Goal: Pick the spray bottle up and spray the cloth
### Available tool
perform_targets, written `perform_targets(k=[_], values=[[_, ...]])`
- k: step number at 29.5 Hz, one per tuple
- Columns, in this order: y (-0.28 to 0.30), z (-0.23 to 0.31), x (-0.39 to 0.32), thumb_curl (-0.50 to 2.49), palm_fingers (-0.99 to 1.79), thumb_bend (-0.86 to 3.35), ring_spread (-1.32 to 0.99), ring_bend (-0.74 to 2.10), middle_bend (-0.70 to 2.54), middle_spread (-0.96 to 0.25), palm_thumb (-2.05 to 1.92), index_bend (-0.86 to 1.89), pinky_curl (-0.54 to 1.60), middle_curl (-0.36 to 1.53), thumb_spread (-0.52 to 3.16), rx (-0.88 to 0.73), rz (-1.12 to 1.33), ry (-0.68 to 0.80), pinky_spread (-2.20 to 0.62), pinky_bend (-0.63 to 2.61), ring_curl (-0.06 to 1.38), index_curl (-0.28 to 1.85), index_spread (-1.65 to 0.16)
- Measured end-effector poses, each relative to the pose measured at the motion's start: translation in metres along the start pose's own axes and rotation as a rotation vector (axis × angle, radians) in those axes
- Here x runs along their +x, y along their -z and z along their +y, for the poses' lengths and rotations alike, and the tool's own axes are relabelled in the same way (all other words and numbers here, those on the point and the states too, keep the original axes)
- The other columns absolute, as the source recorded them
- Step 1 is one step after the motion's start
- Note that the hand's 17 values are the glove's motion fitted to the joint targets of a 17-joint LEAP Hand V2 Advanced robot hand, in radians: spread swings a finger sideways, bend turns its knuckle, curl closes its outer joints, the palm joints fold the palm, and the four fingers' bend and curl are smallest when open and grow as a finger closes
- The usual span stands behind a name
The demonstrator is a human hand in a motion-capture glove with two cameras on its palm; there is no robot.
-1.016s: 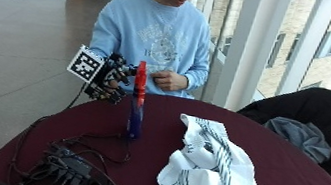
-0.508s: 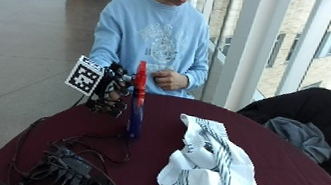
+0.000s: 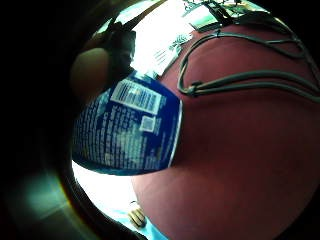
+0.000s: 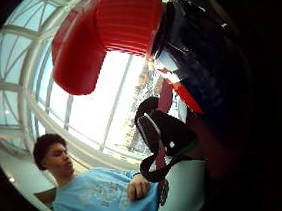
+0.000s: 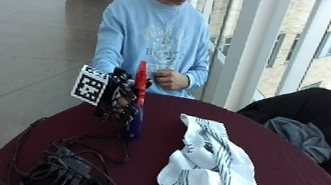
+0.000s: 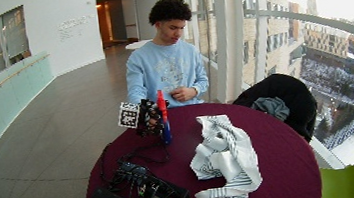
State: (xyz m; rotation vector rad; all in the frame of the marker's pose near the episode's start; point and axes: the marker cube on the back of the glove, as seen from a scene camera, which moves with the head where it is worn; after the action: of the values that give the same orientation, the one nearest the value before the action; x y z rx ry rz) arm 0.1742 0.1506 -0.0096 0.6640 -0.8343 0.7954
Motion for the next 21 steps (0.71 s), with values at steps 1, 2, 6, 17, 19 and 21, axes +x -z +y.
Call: perform_targets(k=[1, 2, 6, 17, 19, 21], values=[[-0.001, -0.001, 0.000, 0.29, 0.54, -0.02, 0.02, 0.32, 0.28, -0.03, 0.61, 0.08, 0.38, 0.40, 1.05, 0.000, -0.002, 0.000, 0.19, 0.42, 0.32, 0.19, -0.37], [-0.002, -0.002, 0.000, 0.29, 0.54, -0.02, 0.02, 0.33, 0.28, -0.03, 0.61, 0.09, 0.38, 0.40, 1.05, 0.001, -0.002, -0.003, 0.19, 0.42, 0.32, 0.19, -0.37], [-0.007, -0.009, 0.002, 0.29, 0.56, -0.01, 0.01, 0.34, 0.30, -0.04, 0.64, 0.09, 0.37, 0.41, 1.04, 0.008, 0.000, 0.010, 0.19, 0.40, 0.32, 0.18, -0.37], [-0.009, -0.021, 0.003, 0.37, 0.85, 0.04, -0.02, 0.35, 0.31, -0.07, 0.82, 0.26, 0.32, 0.41, 1.06, 0.027, -0.089, 0.070, 0.22, 0.22, 0.32, 0.28, -0.29], [-0.007, -0.023, -0.002, 0.38, 0.90, 0.04, -0.02, 0.36, 0.30, -0.07, 0.84, 0.25, 0.32, 0.41, 1.05, 0.025, -0.094, 0.019, 0.23, 0.20, 0.33, 0.30, -0.28], [-0.003, -0.024, -0.008, 0.39, 0.95, 0.03, -0.03, 0.37, 0.30, -0.07, 0.84, 0.24, 0.31, 0.42, 1.05, 0.000, -0.093, 0.022, 0.24, 0.19, 0.33, 0.31, -0.27]])
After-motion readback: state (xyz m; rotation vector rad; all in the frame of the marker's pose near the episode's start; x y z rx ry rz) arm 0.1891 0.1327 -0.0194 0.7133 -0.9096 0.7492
